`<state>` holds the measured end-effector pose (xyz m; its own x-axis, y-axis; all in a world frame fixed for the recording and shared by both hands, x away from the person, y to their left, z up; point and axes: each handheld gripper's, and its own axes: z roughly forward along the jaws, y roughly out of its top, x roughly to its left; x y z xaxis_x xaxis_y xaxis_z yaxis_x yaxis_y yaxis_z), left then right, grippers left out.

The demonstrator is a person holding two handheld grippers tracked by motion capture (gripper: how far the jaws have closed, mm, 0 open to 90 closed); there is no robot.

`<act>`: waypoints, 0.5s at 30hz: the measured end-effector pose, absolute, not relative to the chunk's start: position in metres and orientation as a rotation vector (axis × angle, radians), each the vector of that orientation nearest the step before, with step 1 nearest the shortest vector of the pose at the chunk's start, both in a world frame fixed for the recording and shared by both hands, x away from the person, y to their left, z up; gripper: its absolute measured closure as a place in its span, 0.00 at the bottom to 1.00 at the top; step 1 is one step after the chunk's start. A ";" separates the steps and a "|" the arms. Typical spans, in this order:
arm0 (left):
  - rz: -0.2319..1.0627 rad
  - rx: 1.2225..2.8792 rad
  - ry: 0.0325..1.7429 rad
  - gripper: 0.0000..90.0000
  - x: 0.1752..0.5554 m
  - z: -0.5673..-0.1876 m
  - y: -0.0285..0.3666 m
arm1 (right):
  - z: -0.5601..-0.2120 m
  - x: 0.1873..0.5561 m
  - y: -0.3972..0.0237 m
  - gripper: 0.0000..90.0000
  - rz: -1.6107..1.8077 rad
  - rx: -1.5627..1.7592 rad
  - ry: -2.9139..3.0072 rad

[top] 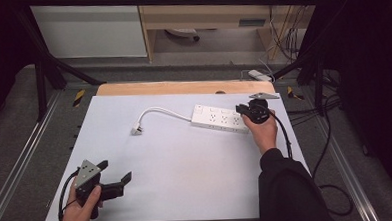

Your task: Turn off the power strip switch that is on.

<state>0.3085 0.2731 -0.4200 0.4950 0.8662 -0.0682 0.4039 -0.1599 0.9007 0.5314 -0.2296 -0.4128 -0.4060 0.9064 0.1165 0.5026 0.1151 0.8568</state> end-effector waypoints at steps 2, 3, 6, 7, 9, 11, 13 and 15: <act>0.594 1.763 1.075 0.06 0.309 -0.420 0.273 | -0.411 0.530 -0.229 0.72 1.220 1.375 1.951; 0.594 1.764 1.075 0.06 0.309 -0.420 0.273 | -0.410 0.530 -0.229 0.69 1.219 1.375 1.949; 0.597 1.764 1.076 0.06 0.308 -0.420 0.273 | -0.406 0.528 -0.228 0.59 1.218 1.388 1.951; 0.596 1.763 1.077 0.06 0.308 -0.420 0.273 | -0.405 0.527 -0.228 0.56 1.217 1.394 1.954; 0.596 1.762 1.076 0.06 0.308 -0.420 0.273 | -0.403 0.526 -0.228 0.51 1.223 1.397 1.963; 0.596 1.761 1.076 0.06 0.308 -0.420 0.273 | -0.402 0.525 -0.229 0.44 1.223 1.406 1.966; 0.596 1.764 1.074 0.06 0.308 -0.420 0.273 | -0.399 0.523 -0.229 0.38 1.221 1.412 1.963; 0.597 1.763 1.075 0.06 0.308 -0.419 0.273 | -0.397 0.521 -0.229 0.32 1.220 1.414 1.967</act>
<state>0.3081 0.2735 -0.4194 0.4941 0.8668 -0.0663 0.4020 -0.1602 0.9015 0.5207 -0.2291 -0.3970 -0.3903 0.9090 0.1461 0.5350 0.0948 0.8395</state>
